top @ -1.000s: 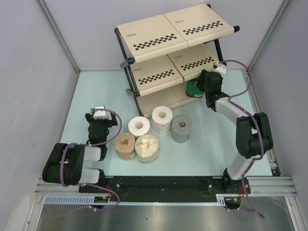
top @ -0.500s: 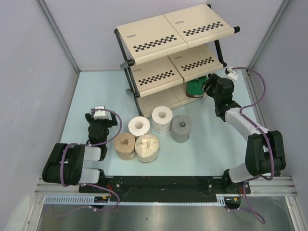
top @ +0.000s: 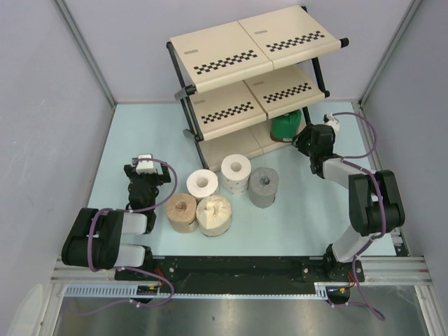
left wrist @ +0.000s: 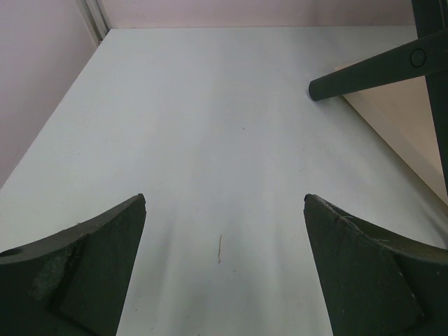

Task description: Place and organize the paper towels onto the shelf

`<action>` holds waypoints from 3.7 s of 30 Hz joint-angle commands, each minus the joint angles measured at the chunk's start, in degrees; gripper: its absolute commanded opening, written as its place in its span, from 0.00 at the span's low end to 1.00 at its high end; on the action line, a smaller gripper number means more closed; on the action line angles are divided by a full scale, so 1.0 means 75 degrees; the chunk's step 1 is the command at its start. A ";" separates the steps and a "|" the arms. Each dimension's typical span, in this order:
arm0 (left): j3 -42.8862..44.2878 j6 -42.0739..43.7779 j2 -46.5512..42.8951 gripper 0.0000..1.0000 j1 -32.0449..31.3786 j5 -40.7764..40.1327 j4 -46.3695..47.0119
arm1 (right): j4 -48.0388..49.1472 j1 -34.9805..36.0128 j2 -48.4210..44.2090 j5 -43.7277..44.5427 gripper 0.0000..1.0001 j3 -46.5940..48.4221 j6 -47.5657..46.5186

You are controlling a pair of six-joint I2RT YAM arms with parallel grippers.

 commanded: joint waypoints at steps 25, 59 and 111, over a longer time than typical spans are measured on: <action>0.0095 -0.0038 -0.0114 1.00 0.0033 0.0160 0.0283 | 0.2618 -0.0174 0.2444 -0.1792 0.54 0.1344 0.1166; 0.0095 -0.0038 -0.0114 1.00 0.0033 0.0160 0.0283 | 0.5031 -0.1499 -0.1236 -0.3398 0.73 -0.1328 0.3976; 0.0095 -0.0038 -0.0114 1.00 0.0033 0.0160 0.0283 | 0.4704 -0.0819 0.1752 -0.1687 0.34 0.1543 0.6041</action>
